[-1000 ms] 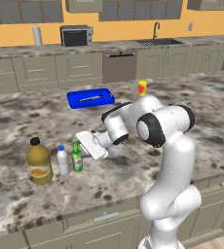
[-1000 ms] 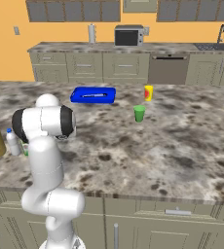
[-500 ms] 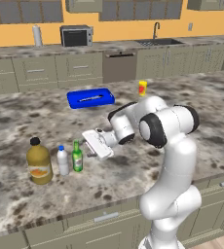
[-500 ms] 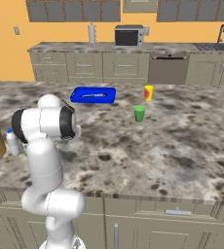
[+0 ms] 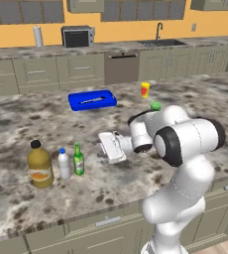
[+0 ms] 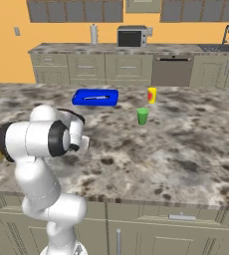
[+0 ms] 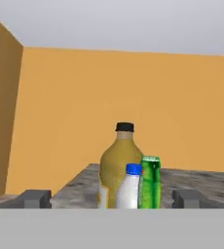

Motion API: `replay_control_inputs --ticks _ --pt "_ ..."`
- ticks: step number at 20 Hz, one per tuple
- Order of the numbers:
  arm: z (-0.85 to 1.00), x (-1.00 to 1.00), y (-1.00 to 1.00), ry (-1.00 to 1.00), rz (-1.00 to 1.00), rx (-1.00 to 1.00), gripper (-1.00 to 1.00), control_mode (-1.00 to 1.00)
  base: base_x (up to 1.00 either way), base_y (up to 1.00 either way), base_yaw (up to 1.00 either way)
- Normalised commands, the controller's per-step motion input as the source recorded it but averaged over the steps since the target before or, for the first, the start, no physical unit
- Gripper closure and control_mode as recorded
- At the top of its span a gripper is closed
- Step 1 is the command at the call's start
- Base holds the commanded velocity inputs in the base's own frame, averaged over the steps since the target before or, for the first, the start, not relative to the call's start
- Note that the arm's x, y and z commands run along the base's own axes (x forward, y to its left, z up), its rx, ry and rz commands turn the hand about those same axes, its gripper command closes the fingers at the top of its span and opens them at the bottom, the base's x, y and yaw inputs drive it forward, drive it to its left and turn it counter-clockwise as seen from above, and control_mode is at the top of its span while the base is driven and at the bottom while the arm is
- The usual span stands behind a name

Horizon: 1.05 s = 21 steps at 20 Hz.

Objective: Place the drinks on the dining counter in a tight cluster.

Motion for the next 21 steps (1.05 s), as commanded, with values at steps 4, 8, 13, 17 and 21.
replay_control_inputs --ticks 4,8,13,17,21 --pt "0.41 -0.37 -0.31 0.26 -0.28 0.0 -1.0 -1.0 0.0 0.0 0.0" --pt "0.46 -0.31 -0.29 0.39 -0.29 0.0 -1.0 -1.0 0.0 0.0 0.0" --pt "0.4 -0.25 -0.24 0.48 -0.27 -0.05 -1.0 -1.0 0.0 0.0 0.0" --pt "0.36 -0.23 -0.21 0.46 -0.22 -0.22 -1.0 -1.0 0.0 0.0 0.0" --pt "0.28 -0.27 -0.23 0.45 -0.15 -0.34 -1.0 -1.0 0.0 0.0 0.0"
